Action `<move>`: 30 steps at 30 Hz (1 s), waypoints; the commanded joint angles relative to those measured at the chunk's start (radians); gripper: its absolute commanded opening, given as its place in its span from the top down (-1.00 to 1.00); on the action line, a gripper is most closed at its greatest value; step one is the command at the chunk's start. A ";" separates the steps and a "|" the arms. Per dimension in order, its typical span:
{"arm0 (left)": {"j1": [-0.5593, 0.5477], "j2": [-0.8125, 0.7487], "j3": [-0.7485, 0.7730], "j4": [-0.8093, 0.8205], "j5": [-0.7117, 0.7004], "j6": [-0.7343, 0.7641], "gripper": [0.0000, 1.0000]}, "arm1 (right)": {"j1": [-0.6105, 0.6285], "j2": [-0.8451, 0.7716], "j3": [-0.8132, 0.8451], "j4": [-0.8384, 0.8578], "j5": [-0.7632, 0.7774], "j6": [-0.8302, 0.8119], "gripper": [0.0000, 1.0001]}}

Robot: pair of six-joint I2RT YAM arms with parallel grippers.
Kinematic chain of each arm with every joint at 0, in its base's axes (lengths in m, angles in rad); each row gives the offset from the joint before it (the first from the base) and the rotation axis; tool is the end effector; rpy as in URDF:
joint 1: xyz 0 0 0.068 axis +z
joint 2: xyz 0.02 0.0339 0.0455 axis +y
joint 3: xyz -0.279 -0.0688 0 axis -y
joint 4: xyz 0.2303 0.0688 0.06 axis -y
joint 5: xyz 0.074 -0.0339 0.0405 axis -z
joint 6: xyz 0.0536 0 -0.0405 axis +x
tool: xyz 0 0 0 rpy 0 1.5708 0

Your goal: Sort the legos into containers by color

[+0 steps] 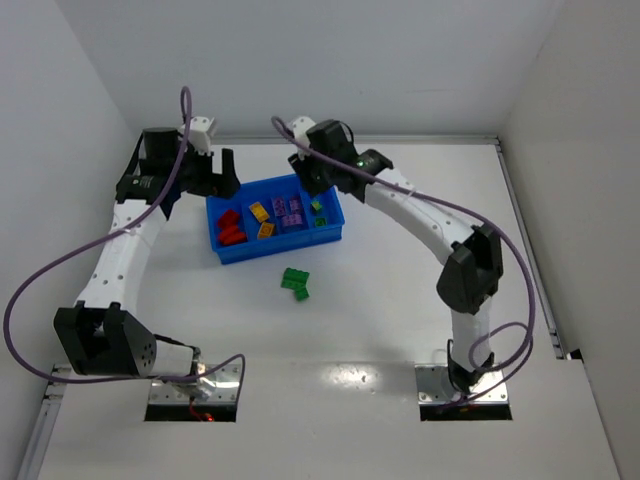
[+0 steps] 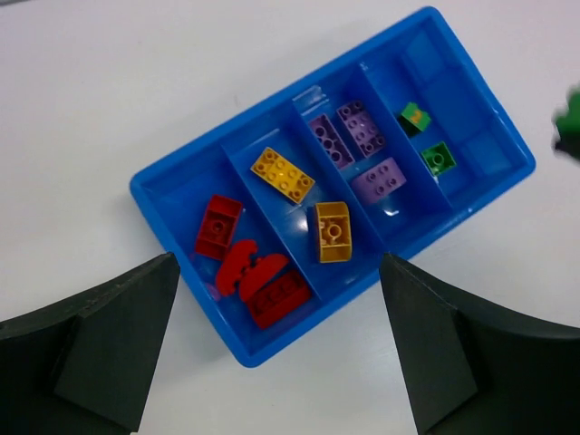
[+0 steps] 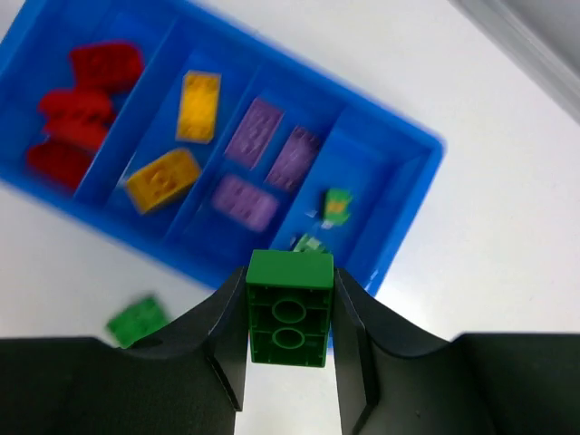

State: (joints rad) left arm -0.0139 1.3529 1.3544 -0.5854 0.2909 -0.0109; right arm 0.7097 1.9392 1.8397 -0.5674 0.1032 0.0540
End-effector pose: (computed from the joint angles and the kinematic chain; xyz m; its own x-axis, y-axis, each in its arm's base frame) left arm 0.2942 -0.0195 0.3771 -0.5540 -0.0027 -0.8325 0.2466 0.9546 -0.1672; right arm 0.3492 0.2927 0.3319 -0.5002 -0.3589 -0.7880 -0.5606 0.8278 -0.0212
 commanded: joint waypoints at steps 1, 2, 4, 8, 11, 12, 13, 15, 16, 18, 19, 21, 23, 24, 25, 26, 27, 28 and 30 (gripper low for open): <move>-0.003 -0.001 -0.008 0.002 0.077 -0.006 -1.00 | -0.058 0.136 0.116 -0.051 -0.086 -0.029 0.88; -0.003 -0.001 -0.008 0.002 0.077 0.006 -1.00 | -0.082 0.161 0.137 -0.051 -0.103 -0.029 0.86; -0.003 -0.001 -0.008 0.002 0.077 0.006 -1.00 | -0.102 0.210 0.196 -0.078 -0.144 -0.029 0.86; -0.012 0.008 -0.008 -0.007 0.105 0.029 -1.00 | -0.136 0.305 0.248 -0.106 -0.226 -0.011 0.86; -0.021 0.017 -0.008 -0.016 0.145 0.060 -1.00 | -0.158 0.345 0.248 -0.106 -0.273 -0.011 0.73; -0.021 0.017 -0.018 -0.016 0.158 0.060 -1.00 | -0.158 0.345 0.248 -0.106 -0.273 -0.011 0.65; -0.021 0.017 -0.018 -0.027 0.171 0.074 -1.00 | -0.167 0.354 0.248 -0.106 -0.286 -0.011 0.54; -0.034 0.017 -0.029 -0.037 0.203 0.094 -1.00 | -0.176 0.369 0.239 -0.106 -0.307 -0.011 0.25; -0.034 0.017 -0.029 -0.051 0.214 0.121 -1.00 | -0.176 0.369 0.230 -0.106 -0.307 -0.011 -0.09; -0.060 0.017 -0.038 -0.079 0.237 0.152 -1.00 | -0.185 0.359 0.216 -0.086 -0.316 -0.011 -0.35; -0.069 0.017 -0.038 -0.100 0.250 0.187 -1.00 | -0.185 0.359 0.216 -0.075 -0.316 0.000 -0.44; -0.092 0.017 -0.061 -0.111 0.261 0.222 -1.00 | -0.185 0.346 0.234 -0.090 -0.316 0.013 -0.48; -0.113 -0.004 -0.089 -0.134 0.278 0.281 -1.00 | -0.185 0.302 0.245 -0.100 -0.304 0.024 -0.50; -0.154 -0.020 -0.089 -0.145 0.278 0.334 -1.00 | -0.185 0.279 0.245 -0.100 -0.272 0.038 -0.53; -0.178 -0.020 -0.100 -0.180 0.278 0.366 -1.00 | -0.185 0.258 0.245 -0.100 -0.249 0.056 -0.57; -0.201 -0.020 -0.109 -0.198 0.278 0.400 -1.00 | -0.185 0.235 0.233 -0.100 -0.220 0.066 -0.57; -0.248 -0.031 -0.109 -0.212 0.268 0.458 -1.00 | -0.211 0.187 0.224 -0.100 -0.147 0.075 -0.60; -0.270 -0.031 -0.123 -0.227 0.267 0.491 -1.00 | -0.225 0.161 0.208 -0.100 -0.111 0.084 -0.60; -0.337 -0.031 -0.135 -0.275 0.258 0.573 -1.00 | -0.274 0.110 0.146 -0.091 -0.008 0.095 -0.67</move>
State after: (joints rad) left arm -0.2783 1.3605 1.2308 -0.7803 0.5278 0.3828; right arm 0.5133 2.2169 2.0117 -0.6842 -0.0708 0.1040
